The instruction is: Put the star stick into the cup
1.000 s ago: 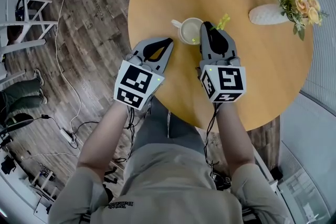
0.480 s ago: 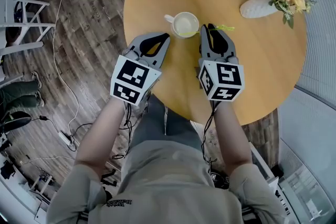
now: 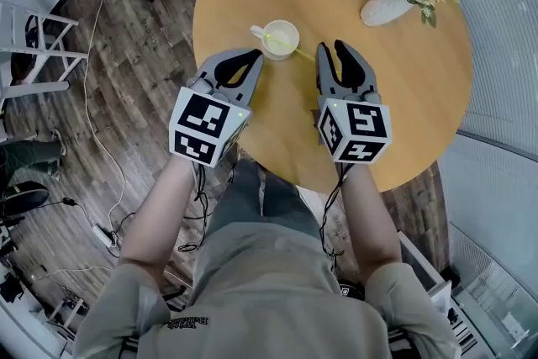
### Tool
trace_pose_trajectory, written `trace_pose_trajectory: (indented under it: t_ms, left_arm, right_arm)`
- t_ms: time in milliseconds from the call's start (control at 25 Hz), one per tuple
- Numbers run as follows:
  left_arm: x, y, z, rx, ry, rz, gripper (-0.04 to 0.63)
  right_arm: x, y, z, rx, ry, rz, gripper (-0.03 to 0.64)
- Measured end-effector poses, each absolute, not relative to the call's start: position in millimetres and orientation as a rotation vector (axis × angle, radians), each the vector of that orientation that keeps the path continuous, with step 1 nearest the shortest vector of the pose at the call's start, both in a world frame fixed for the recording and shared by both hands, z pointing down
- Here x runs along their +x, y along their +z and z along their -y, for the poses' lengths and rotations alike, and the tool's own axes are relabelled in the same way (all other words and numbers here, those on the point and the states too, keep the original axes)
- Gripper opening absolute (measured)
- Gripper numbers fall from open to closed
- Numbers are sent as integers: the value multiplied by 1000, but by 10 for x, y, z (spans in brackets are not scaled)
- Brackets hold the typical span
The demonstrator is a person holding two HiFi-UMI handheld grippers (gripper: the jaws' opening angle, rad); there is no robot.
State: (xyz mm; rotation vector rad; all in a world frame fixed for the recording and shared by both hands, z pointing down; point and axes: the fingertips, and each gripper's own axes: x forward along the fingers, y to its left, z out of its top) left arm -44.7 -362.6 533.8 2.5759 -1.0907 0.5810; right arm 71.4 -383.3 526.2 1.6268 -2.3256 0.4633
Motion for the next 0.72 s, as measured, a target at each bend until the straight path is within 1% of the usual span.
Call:
trace_pose_trajectory:
  t_ms: [160,560,720]
  left_arm:
    - [-416,4984,3544,2619,543,1111,23]
    - [-246,3797,3314,2795,367,1163,23]
    - [-179,3429,3195,2867,323,1182,23]
  right_arm:
    - [764,4908,3734,1658,408,2360,91]
    - [916,3700,3345,1739,224,2491,89]
    - [992,3310,3148,1739,135,2543,72]
